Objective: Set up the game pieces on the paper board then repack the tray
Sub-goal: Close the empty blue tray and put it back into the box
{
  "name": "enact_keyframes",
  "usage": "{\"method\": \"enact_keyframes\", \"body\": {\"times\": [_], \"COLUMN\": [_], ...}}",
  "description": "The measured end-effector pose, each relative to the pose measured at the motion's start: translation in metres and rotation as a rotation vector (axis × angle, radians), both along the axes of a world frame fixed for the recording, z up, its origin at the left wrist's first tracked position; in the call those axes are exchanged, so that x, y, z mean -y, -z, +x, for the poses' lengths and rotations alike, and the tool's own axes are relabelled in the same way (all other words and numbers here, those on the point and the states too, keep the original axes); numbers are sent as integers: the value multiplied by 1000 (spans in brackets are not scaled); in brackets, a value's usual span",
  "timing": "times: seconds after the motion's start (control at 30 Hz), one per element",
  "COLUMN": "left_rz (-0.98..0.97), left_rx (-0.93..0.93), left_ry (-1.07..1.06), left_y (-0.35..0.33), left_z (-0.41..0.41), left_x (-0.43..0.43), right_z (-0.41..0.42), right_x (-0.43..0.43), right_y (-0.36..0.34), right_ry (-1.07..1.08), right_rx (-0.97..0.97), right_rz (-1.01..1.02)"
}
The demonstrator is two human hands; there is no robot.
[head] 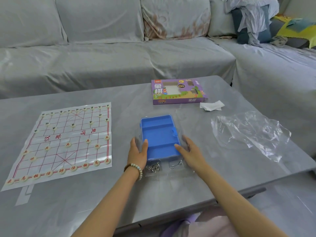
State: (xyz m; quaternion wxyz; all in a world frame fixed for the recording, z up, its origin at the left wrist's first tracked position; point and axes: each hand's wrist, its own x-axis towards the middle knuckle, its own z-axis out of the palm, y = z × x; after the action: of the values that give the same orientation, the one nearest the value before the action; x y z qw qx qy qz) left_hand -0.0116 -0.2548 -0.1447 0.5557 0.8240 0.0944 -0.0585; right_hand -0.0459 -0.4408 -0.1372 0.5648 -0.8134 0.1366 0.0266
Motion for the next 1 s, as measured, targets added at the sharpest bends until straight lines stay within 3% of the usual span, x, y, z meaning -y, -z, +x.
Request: {"method": "enact_keyframes", "body": {"times": [0.07, 0.2, 0.43, 0.53, 0.73, 1.0], "left_rz": [-76, -163, -52, 114, 775, 1006], "left_rx": [35, 53, 99, 231, 259, 260], "left_ry": [8, 49, 245, 314, 573, 725], "left_y": [-9, -33, -53, -47, -28, -6], "left_z": [11, 47, 126, 161, 223, 225], "left_x": [6, 30, 91, 116, 174, 164], "right_z": [11, 35, 51, 53, 56, 62], "right_x": [7, 33, 93, 124, 156, 157], "right_y": [-12, -28, -44, -44, -38, -44], "right_ry": [-10, 49, 321, 413, 510, 519], "right_rx": [18, 58, 165, 200, 231, 273], "right_rz": [181, 256, 483, 494, 491, 505]}}
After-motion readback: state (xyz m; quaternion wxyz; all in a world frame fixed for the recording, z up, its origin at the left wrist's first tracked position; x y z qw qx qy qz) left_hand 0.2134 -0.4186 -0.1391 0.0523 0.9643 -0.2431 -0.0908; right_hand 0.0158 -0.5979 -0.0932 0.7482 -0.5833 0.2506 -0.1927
